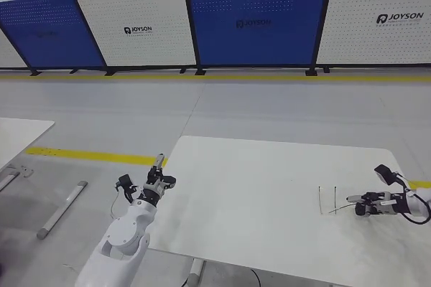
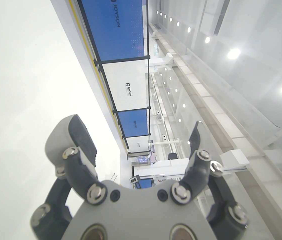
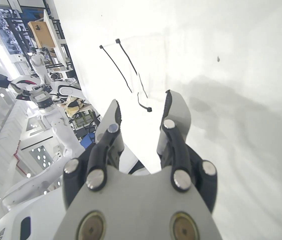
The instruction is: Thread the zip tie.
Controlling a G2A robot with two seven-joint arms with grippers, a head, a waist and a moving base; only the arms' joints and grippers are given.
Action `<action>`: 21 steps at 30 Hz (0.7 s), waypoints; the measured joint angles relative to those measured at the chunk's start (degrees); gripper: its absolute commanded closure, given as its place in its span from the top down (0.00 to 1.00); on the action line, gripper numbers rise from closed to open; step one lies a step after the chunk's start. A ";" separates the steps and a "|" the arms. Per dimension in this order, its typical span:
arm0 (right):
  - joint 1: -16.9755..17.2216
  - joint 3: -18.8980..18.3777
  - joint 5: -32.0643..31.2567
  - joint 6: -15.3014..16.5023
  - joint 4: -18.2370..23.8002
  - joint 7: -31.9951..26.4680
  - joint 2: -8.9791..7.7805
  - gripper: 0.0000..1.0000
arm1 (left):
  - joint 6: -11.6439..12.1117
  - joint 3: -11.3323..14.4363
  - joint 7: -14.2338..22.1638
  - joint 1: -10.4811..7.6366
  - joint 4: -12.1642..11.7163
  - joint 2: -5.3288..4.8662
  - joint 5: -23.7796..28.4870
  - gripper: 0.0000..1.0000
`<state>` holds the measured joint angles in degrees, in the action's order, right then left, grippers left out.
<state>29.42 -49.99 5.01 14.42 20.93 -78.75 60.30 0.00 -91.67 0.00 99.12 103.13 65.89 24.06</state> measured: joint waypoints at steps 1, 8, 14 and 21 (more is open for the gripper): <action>-0.15 -0.02 0.07 0.11 -0.38 -0.03 0.07 0.27 | 0.00 0.00 0.00 0.00 0.00 0.00 0.00 1.00; -1.04 -0.25 0.19 0.97 -2.54 -0.35 0.40 0.20 | 0.00 0.00 0.00 0.00 0.00 0.00 0.00 1.00; -1.30 -0.17 -0.05 0.65 -3.05 -0.55 0.76 0.01 | 0.00 0.00 0.00 0.00 0.00 0.00 0.00 1.00; -1.80 -0.27 -0.13 0.98 -3.89 -0.90 1.04 0.00 | 0.00 0.00 0.00 0.00 0.00 0.00 0.00 1.00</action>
<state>27.62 -50.26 4.88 15.40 17.04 -79.65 61.34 0.00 -91.67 0.00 99.12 103.13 65.89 24.06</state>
